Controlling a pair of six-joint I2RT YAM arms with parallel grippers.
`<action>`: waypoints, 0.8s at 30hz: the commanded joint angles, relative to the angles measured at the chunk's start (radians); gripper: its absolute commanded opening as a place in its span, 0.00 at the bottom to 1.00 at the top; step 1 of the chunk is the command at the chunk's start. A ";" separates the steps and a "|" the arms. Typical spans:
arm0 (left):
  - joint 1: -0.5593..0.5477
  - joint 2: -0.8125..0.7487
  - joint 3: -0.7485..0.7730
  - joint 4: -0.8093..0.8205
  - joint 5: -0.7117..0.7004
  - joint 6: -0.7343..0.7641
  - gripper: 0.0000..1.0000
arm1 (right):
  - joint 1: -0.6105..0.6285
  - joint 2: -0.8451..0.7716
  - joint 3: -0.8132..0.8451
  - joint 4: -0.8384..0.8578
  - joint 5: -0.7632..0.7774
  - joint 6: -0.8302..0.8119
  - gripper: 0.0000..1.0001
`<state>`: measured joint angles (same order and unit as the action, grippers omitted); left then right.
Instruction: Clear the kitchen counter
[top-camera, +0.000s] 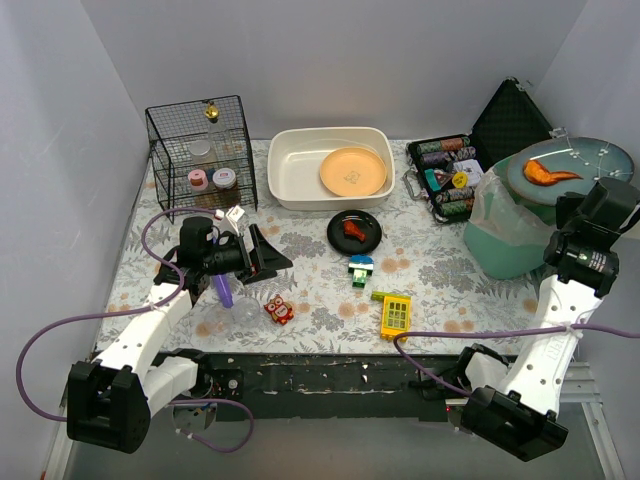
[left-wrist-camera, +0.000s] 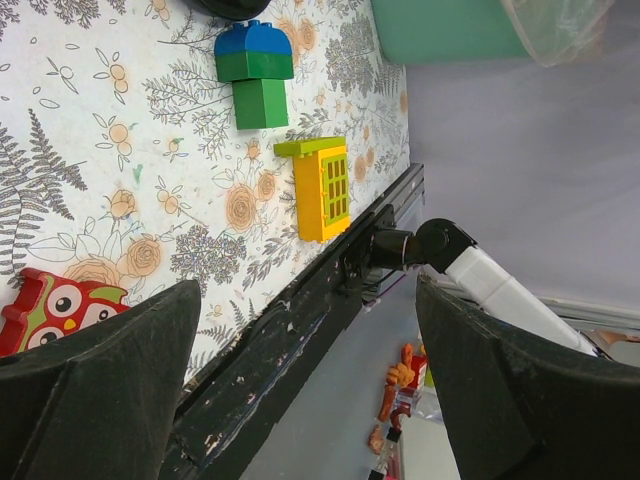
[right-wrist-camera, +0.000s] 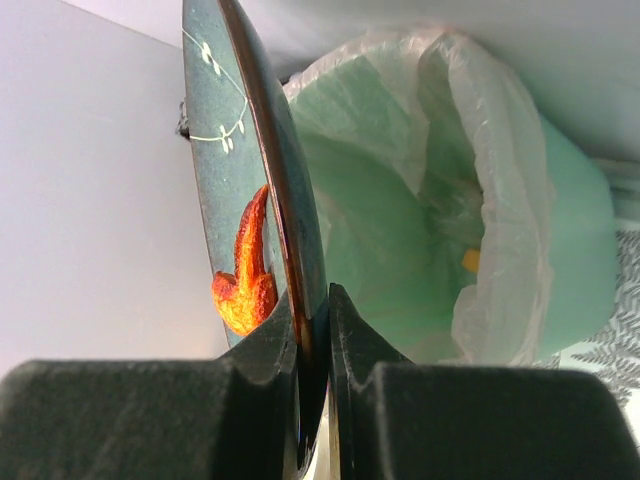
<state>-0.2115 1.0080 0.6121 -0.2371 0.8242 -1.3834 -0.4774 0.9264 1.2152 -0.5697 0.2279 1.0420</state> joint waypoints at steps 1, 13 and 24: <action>0.003 -0.008 0.015 -0.014 0.016 0.023 0.89 | -0.003 -0.024 0.102 0.206 0.117 -0.055 0.01; 0.003 0.030 0.035 -0.010 0.027 0.024 0.89 | -0.004 0.005 0.116 0.274 0.252 -0.226 0.01; 0.003 0.069 0.063 -0.011 0.030 0.027 0.89 | -0.003 0.034 0.130 0.432 0.289 -0.506 0.01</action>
<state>-0.2115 1.0683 0.6334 -0.2466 0.8322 -1.3716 -0.4755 0.9878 1.2396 -0.4908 0.4435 0.6373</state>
